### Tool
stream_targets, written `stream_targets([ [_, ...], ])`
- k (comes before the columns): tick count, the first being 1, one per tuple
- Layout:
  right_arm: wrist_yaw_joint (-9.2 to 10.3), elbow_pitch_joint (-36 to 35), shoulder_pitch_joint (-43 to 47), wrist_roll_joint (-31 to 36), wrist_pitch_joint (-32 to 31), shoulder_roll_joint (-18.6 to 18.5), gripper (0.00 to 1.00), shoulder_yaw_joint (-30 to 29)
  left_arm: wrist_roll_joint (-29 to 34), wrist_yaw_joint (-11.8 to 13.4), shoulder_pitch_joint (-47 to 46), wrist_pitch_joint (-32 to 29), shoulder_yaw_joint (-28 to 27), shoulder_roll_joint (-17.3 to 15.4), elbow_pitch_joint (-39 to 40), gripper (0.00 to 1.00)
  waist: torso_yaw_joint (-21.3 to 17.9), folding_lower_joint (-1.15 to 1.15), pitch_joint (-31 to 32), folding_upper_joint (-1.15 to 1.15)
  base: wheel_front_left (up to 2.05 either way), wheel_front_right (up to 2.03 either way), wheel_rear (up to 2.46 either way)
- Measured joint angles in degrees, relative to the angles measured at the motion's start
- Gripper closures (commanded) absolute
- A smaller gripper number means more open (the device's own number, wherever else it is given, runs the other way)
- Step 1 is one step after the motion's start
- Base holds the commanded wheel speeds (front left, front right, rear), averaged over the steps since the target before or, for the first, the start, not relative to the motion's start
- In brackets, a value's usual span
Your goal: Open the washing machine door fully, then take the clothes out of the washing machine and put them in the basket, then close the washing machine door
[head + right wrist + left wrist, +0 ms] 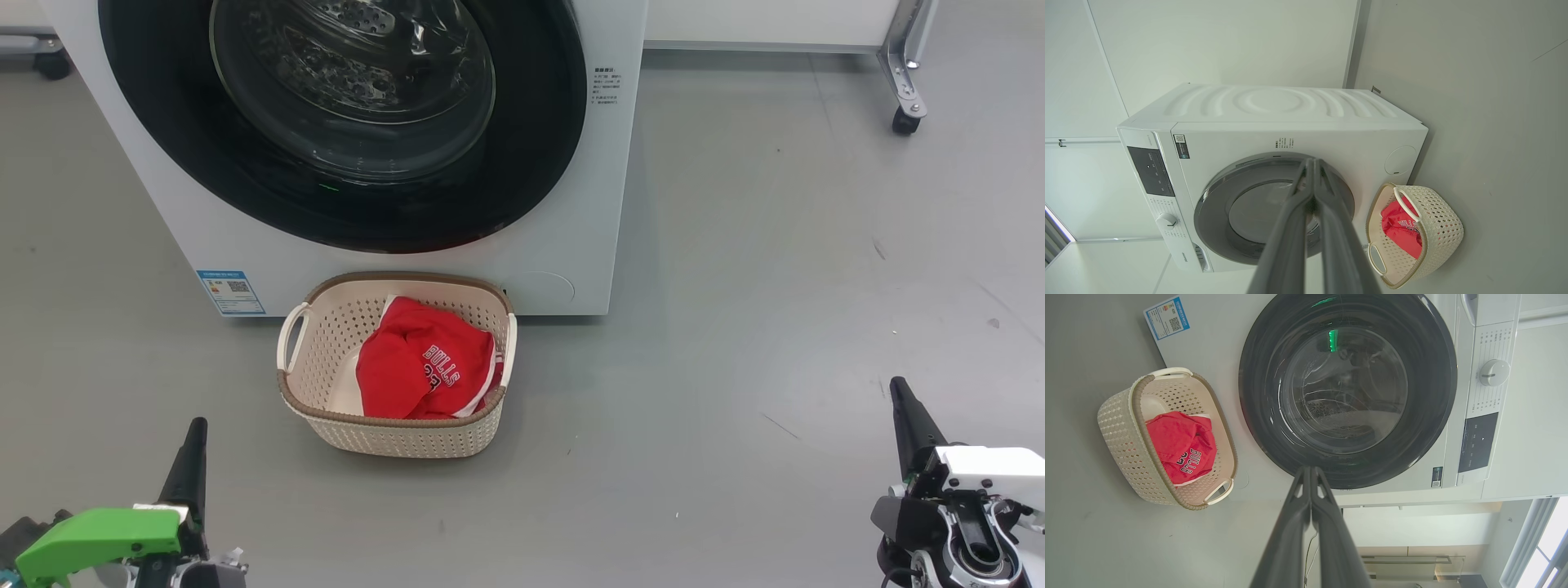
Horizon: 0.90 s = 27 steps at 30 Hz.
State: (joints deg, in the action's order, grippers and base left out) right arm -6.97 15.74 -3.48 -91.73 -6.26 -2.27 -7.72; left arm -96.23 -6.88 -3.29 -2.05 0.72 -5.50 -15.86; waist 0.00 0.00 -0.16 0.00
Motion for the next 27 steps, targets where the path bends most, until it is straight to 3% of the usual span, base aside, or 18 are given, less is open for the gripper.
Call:
stream_targets([
  [27,0.00,0.0,0.0,0.0,0.0,0.0,1.00,0.0,0.0,0.0,0.0,-0.2,-0.2,0.0,0.0,1.00,0.0,0.00,0.0,0.00,0.00,0.00,0.00],
])
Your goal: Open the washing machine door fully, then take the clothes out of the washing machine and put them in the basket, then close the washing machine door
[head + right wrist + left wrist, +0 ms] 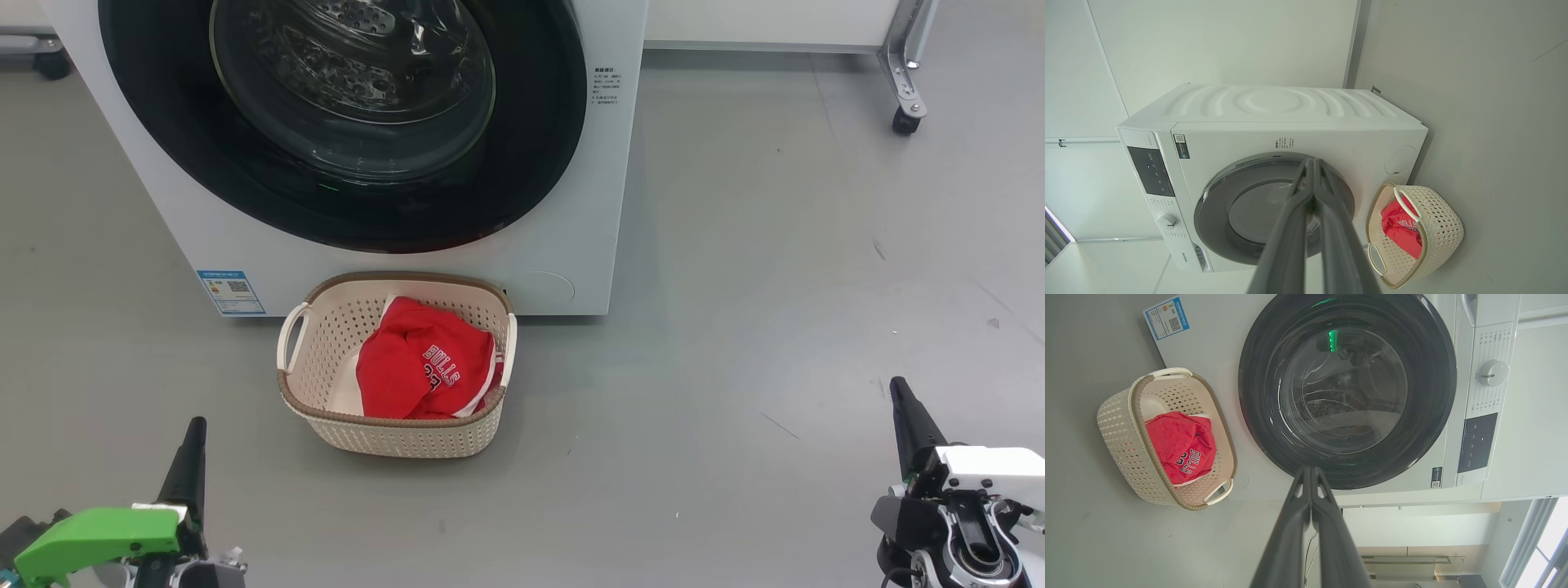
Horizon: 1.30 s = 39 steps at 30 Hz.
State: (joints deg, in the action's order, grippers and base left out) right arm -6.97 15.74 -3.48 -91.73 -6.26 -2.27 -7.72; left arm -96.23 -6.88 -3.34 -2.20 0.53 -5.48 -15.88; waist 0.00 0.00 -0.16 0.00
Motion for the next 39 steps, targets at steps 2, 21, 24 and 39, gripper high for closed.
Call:
stream_targets([
  [2,0.00,0.0,0.0,0.0,0.0,0.0,1.00,0.0,0.0,0.0,0.0,0.0,0.0,0.0,0.0,1.00,0.0,0.00,0.0,0.00,0.00,0.00,0.00],
  [21,0.00,0.0,0.0,0.0,0.0,0.0,1.00,0.0,0.0,0.0,0.0,0.0,-0.1,0.0,0.0,1.00,0.0,0.00,0.0,0.00,0.00,0.00,0.00],
  [24,0.00,0.0,0.0,0.0,0.0,0.0,1.00,0.0,0.0,0.0,0.0,0.0,-0.2,0.0,0.1,1.00,0.0,0.00,0.0,0.00,0.00,0.00,0.00],
  [39,0.00,0.0,0.0,0.0,0.0,0.0,1.00,0.0,0.0,0.0,0.0,-0.1,-0.2,0.1,0.1,1.00,0.0,0.00,0.0,0.00,0.00,0.00,0.00],
])
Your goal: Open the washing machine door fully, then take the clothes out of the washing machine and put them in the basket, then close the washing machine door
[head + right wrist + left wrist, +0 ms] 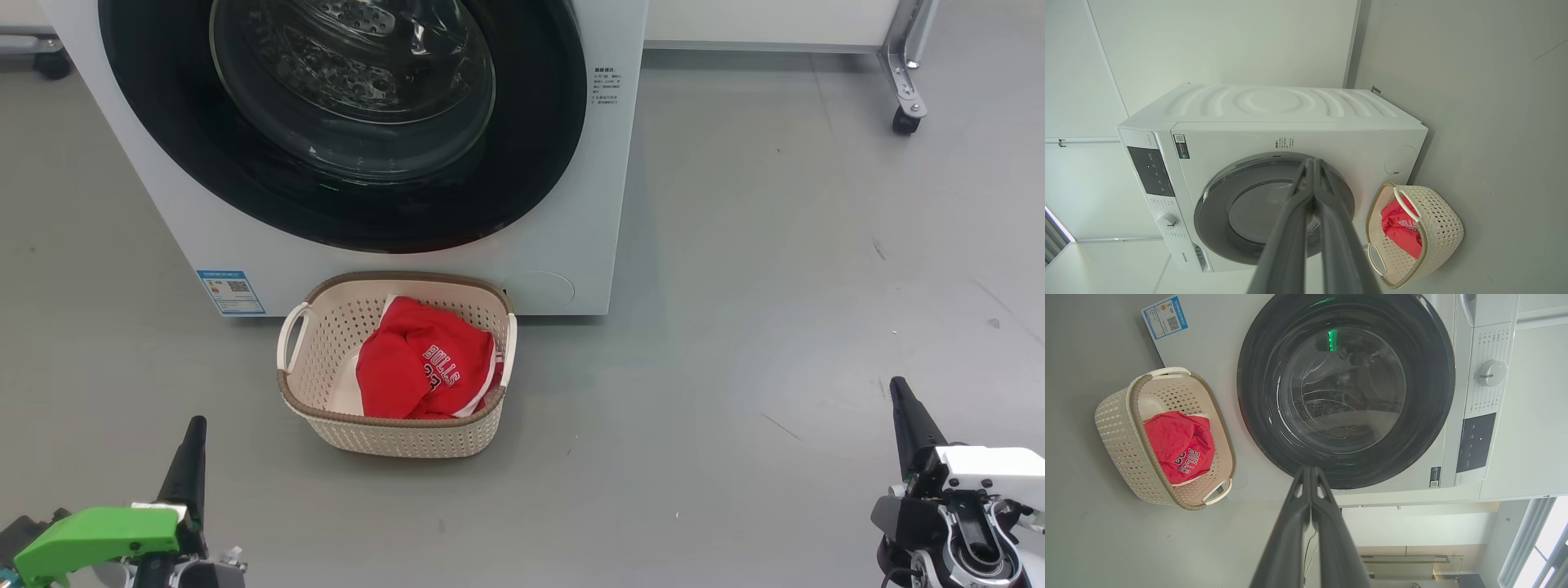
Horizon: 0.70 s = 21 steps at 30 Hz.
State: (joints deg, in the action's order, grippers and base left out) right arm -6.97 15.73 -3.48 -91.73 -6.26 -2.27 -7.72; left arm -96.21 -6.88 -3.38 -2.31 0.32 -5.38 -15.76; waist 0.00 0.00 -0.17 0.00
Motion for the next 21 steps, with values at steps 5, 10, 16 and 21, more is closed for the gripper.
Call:
stream_targets([
  [5,0.00,0.0,0.0,0.0,0.0,0.0,1.00,0.0,0.0,0.0,0.0,-0.1,0.0,0.0,0.0,1.00,0.0,0.00,0.0,0.00,0.00,0.00,0.00],
  [10,0.00,0.0,0.0,0.0,0.0,0.0,1.00,0.0,0.0,0.0,0.0,-0.1,0.0,0.0,0.1,1.00,0.0,0.00,0.0,0.00,0.00,0.00,0.00],
  [16,0.00,0.0,0.0,0.0,0.0,0.0,1.00,0.0,0.0,0.0,0.0,-0.1,-0.1,0.1,0.1,1.00,0.0,0.00,0.0,0.00,0.00,0.00,0.00],
  [21,0.00,0.0,0.0,0.0,0.0,0.0,1.00,0.0,0.0,0.0,0.0,-0.1,-0.1,0.1,0.1,1.00,0.0,0.00,0.0,0.00,0.00,0.00,0.00],
])
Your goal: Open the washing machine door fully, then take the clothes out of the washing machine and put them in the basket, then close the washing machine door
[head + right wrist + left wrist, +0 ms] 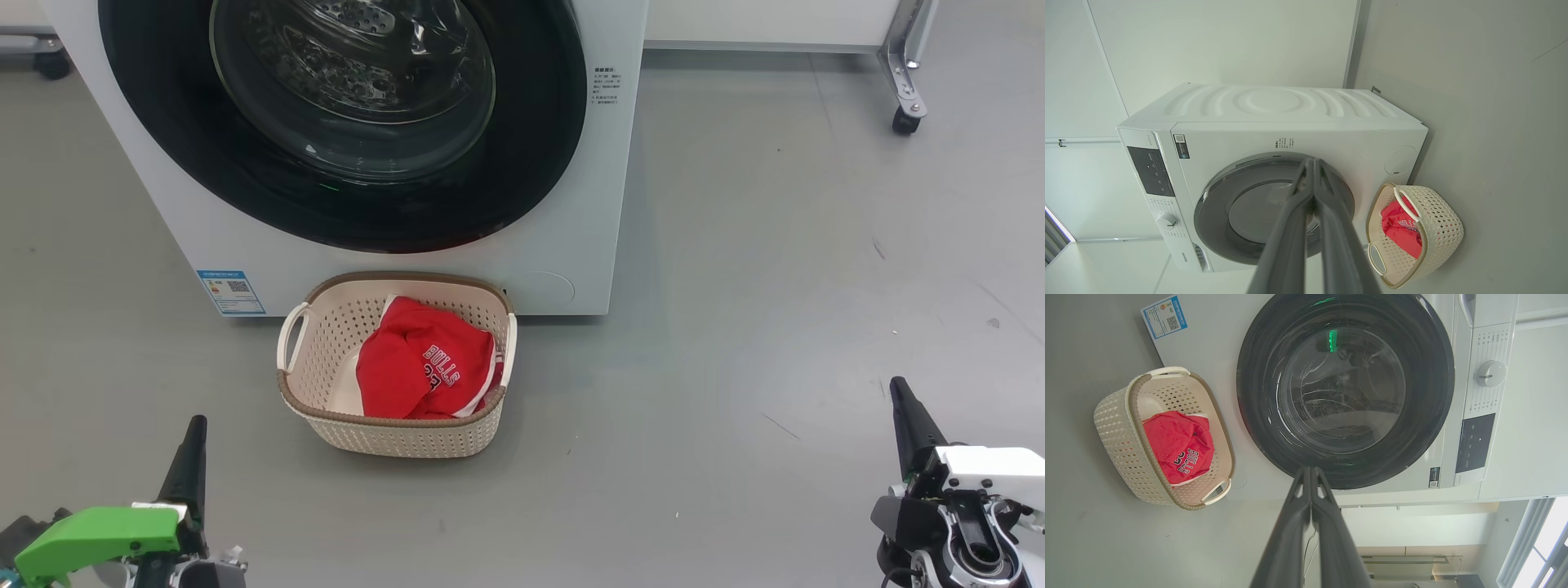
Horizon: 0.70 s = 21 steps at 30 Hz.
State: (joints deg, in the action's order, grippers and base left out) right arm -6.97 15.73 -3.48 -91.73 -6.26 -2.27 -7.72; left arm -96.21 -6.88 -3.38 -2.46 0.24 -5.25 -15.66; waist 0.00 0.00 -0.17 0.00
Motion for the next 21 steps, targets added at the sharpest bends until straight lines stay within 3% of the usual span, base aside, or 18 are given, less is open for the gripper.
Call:
stream_targets([
  [21,0.00,0.0,0.0,0.0,0.0,0.0,1.00,0.0,0.0,0.0,0.0,0.0,-0.1,0.1,0.1,1.00,0.0,0.00,0.0,0.00,0.00,0.00,0.00],
])
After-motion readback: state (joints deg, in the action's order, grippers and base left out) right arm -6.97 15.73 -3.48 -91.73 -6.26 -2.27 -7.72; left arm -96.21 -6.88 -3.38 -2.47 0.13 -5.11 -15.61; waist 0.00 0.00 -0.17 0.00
